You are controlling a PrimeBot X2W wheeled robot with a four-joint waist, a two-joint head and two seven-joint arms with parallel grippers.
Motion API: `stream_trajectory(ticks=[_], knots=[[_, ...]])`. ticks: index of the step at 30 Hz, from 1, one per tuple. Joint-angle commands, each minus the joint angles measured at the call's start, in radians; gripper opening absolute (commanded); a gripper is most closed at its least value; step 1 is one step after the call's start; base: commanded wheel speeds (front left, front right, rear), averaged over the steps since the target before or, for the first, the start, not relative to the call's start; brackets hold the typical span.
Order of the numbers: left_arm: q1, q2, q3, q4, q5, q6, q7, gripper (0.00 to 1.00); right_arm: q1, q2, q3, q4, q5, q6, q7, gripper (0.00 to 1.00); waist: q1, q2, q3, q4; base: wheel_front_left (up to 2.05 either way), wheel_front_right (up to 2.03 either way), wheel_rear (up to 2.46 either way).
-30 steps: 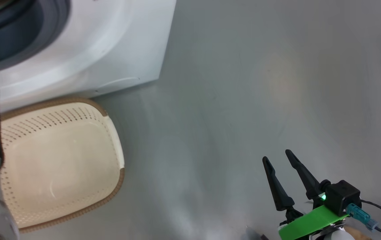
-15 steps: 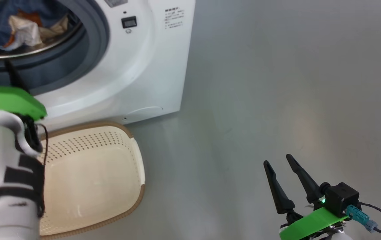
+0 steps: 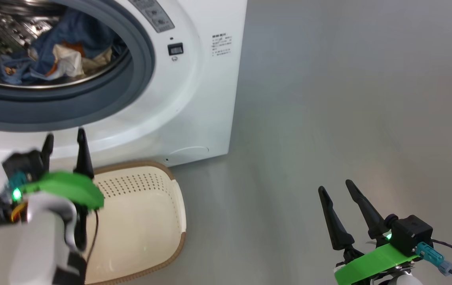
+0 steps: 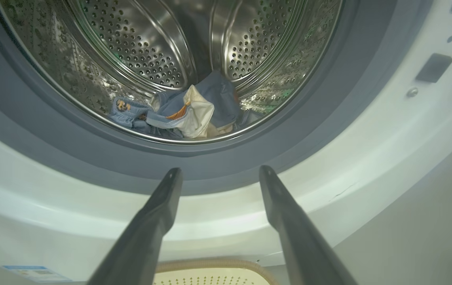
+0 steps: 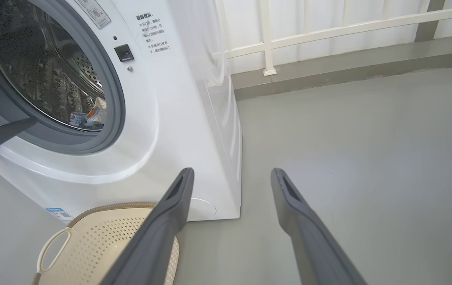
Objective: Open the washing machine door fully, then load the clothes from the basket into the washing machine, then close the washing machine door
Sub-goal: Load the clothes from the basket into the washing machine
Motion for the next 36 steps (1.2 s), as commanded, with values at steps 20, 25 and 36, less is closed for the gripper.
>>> stream_trajectory(ticks=[20,25,36], knots=[[0.570,0.009,-0.131,-0.487,-0.110,0.112,-0.006,1.00,0.058,-0.021,0.009,-0.034,-0.035,0.006,-0.005,1.00,0.0001,-0.0001,-0.178,0.100,0.00,0.00,0.00],[0.627,0.009,-0.138,-0.545,-0.113,0.126,-0.006,1.00,0.072,-0.018,0.005,-0.037,-0.036,0.006,-0.005,1.00,0.0001,-0.0001,-0.202,0.108,0.00,0.00,0.00],[0.668,0.009,-0.125,-0.581,-0.123,0.149,-0.006,1.00,0.075,-0.010,0.000,-0.029,-0.034,0.006,-0.005,1.00,0.0001,-0.0001,-0.230,0.103,0.00,0.00,0.00]])
